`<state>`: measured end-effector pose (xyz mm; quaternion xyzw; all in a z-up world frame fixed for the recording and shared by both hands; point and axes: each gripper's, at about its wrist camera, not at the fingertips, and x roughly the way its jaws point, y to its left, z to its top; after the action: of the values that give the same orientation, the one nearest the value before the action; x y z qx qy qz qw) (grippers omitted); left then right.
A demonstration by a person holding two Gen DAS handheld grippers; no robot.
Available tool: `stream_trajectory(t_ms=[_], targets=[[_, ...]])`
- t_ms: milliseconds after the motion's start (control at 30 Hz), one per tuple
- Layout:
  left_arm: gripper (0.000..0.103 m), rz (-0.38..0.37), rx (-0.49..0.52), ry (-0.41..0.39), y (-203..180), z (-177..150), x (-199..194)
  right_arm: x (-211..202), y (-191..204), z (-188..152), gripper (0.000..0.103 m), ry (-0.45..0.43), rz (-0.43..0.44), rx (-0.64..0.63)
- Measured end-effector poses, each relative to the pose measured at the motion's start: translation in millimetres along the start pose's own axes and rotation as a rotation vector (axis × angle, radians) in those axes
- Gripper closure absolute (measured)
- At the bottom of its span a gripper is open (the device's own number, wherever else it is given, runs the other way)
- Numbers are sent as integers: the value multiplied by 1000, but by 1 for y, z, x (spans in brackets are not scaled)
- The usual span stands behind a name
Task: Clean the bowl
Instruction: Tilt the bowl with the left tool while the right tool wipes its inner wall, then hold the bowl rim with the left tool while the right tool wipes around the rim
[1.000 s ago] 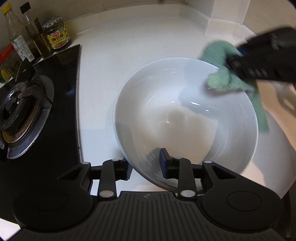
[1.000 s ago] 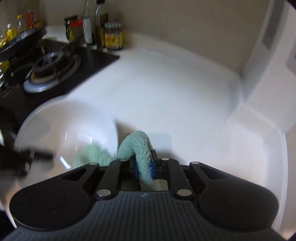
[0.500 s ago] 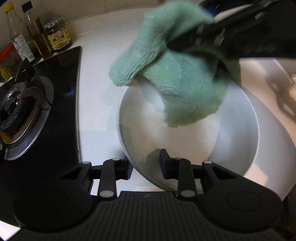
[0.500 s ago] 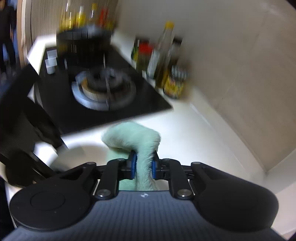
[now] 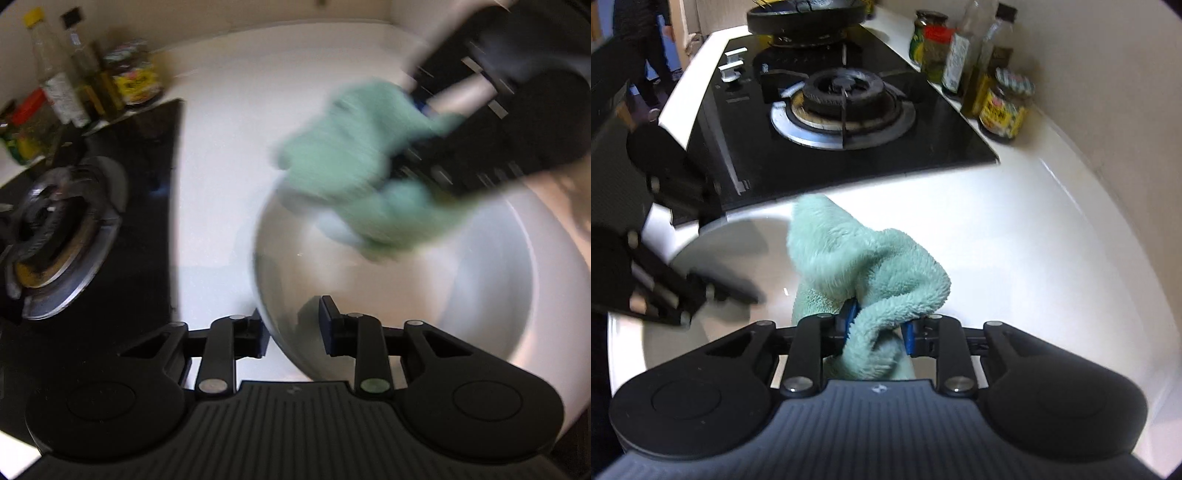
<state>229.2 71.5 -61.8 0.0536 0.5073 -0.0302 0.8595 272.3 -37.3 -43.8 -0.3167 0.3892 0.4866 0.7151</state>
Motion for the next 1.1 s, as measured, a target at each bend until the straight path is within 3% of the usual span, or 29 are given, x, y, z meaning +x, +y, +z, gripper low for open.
stream_trajectory(t_ms=[167,233,333,433,567,600,633,700,767,800,933,1000,1100], targets=[[59,49,-87,-8,0,11,3,-21,42,-5,83,78,-174,278],[57,51,-89,1,-2,15,3,-28,57,-8,82,81,-198,311],[62,22,98,32,-10,25,3,-35,68,-19,81,57,-203,261],[63,-11,307,63,-17,36,1,-34,62,-21,82,50,-191,82],[67,-103,386,133,-11,61,13,-31,50,-13,83,43,-125,-138],[76,-137,365,157,-6,69,16,-29,48,-10,83,40,-110,-176],[78,-176,326,184,0,78,20,-28,45,-7,83,36,-95,-210],[79,-220,219,201,13,85,24,-25,43,-2,83,36,-78,-287],[76,-236,101,175,26,83,26,-24,37,1,83,44,-85,-263],[75,-240,49,160,31,81,27,-23,35,3,83,45,-89,-228],[74,-216,-90,100,41,69,24,-35,25,-7,84,30,-113,120],[71,-198,-120,80,40,66,24,-46,22,-20,84,6,-105,347],[63,-109,-155,29,28,54,20,-65,36,-46,84,-48,-99,677]])
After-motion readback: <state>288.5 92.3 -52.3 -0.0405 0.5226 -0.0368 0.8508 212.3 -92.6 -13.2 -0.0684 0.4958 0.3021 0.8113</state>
